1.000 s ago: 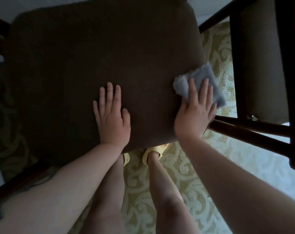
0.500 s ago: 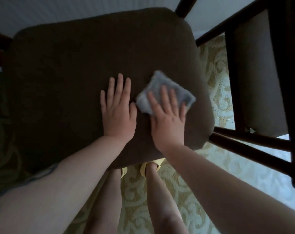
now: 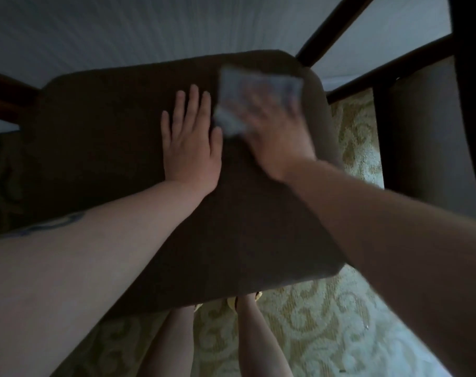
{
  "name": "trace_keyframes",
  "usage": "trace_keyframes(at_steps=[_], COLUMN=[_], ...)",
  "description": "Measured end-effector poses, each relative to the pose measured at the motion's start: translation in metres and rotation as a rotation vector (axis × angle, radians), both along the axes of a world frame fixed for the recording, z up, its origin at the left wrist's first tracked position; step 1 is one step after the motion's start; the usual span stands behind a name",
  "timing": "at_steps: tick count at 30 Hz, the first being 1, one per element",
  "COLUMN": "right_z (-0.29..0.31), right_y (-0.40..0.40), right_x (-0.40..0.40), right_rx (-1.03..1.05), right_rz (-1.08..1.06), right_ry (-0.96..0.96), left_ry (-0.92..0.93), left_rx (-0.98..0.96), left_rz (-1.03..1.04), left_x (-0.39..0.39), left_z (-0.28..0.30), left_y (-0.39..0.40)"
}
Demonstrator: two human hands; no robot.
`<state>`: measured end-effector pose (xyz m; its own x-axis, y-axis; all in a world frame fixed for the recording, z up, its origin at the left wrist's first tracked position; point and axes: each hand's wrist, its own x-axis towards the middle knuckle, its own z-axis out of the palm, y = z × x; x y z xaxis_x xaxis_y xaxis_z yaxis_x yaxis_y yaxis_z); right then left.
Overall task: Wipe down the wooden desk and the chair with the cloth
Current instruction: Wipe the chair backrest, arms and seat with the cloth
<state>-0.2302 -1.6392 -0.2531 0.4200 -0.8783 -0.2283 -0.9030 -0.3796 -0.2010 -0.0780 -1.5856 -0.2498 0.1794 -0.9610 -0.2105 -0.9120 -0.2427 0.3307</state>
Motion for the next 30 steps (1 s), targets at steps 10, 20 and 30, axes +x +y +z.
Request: trace_keyframes(at_steps=[10, 20, 30], right_z=[0.009, -0.003, -0.009], right_y=[-0.008, 0.082, 0.115], right_x=[0.064, 0.144, 0.173], right_rx=[0.095, 0.068, -0.077], right_rz=[0.301, 0.444, 0.186], right_ry=[0.027, -0.063, -0.084], left_ry=[0.022, -0.014, 0.174], left_rx=[0.017, 0.056, -0.018], left_rz=[0.198, 0.602, 1.169], left_x=[0.049, 0.111, 0.115], left_z=[0.003, -0.003, -0.007], left_y=[0.032, 0.121, 0.156])
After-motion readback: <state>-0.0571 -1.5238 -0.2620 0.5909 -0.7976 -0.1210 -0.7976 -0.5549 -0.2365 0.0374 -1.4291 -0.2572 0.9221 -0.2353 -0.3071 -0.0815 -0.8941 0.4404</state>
